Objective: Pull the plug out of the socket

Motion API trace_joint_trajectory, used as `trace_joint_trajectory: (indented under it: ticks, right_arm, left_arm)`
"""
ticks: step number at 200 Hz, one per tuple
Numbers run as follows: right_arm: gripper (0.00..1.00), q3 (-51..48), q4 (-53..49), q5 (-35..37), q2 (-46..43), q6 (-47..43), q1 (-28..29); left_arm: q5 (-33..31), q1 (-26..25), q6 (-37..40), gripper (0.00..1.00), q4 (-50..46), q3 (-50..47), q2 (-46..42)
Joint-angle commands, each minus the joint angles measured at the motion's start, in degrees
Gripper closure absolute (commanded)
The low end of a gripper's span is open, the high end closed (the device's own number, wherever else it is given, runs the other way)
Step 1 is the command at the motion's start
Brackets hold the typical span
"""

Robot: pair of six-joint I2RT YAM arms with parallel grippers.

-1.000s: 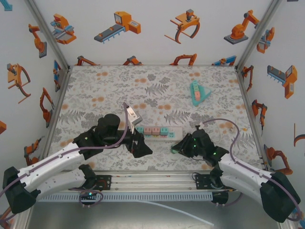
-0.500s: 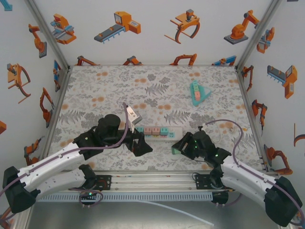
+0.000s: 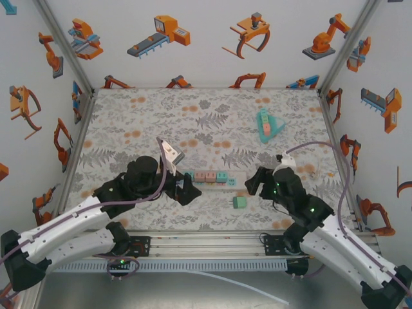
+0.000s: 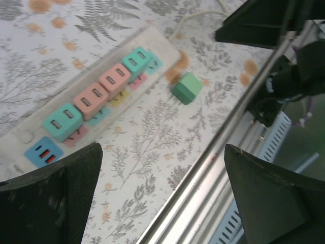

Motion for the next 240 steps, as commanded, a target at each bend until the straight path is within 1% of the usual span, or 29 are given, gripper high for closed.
trace_joint_trajectory:
  ticks: [1,23,44,55,67,79,105,136,164,192,207,219,240]
  right_arm:
    - [0.29,1.93,7.08,2.43,-1.51,-22.25,0.24]
    - [0.29,2.88,14.20,-3.62,-0.09,-37.63,0.24]
    - [0.30,5.48,15.23,-10.23,3.82,-50.84,0.24]
    - [0.30,6.73,15.29,-13.11,6.13,-56.07,0.24]
    - [0.30,7.72,15.70,-16.37,8.48,-61.12,0.20]
    - [0.30,9.06,15.16,-21.53,11.70,-67.12,0.24]
    - [0.30,13.75,10.28,-29.47,18.79,-76.85,0.20]
    - [0.31,20.91,2.64,-36.35,29.05,-81.51,0.24]
    - [0.34,25.15,0.89,-40.13,37.58,-82.00,0.24]
    - [0.39,27.82,0.35,-41.15,44.14,-82.02,0.16]
    - [0.42,28.36,0.42,-41.37,46.92,-82.09,0.13]
    - [0.45,28.63,0.74,-42.01,48.73,-82.04,0.04]
    - [0.48,28.55,1.75,-42.87,51.31,-82.02,-0.20]
  left_arm:
    - [-10.16,-0.32,-1.82,0.03,-3.45,-0.53,-1.34]
    - [-16.60,-0.07,-3.98,0.03,-6.07,-0.65,-2.55]
    - [-20.35,0.78,-5.35,0.03,-7.65,-1.07,-3.67]
    - [-21.95,1.69,-6.17,0.03,-8.21,-1.35,-4.02]
    - [-22.27,3.52,-6.67,0.01,-8.95,-1.34,-3.85]
    - [-21.90,6.36,-7.21,0.01,-10.82,-0.68,-3.04]
    - [-19.43,12.80,-7.34,0.01,-13.12,0.55,-0.74]
    - [-16.12,18.93,-8.25,0.00,-12.48,1.15,3.70]
    - [-15.56,23.20,-10.90,0.13,-11.84,2.43,9.48]
    - [-12.45,24.37,-11.22,0.20,-10.00,3.62,15.23]
    - [-9.71,24.64,-10.99,0.24,-8.63,3.87,17.92]
    - [-8.08,24.80,-10.89,0.24,-8.08,4.30,20.31]
    - [-7.94,24.81,-11.18,0.24,-8.16,5.09,23.97]
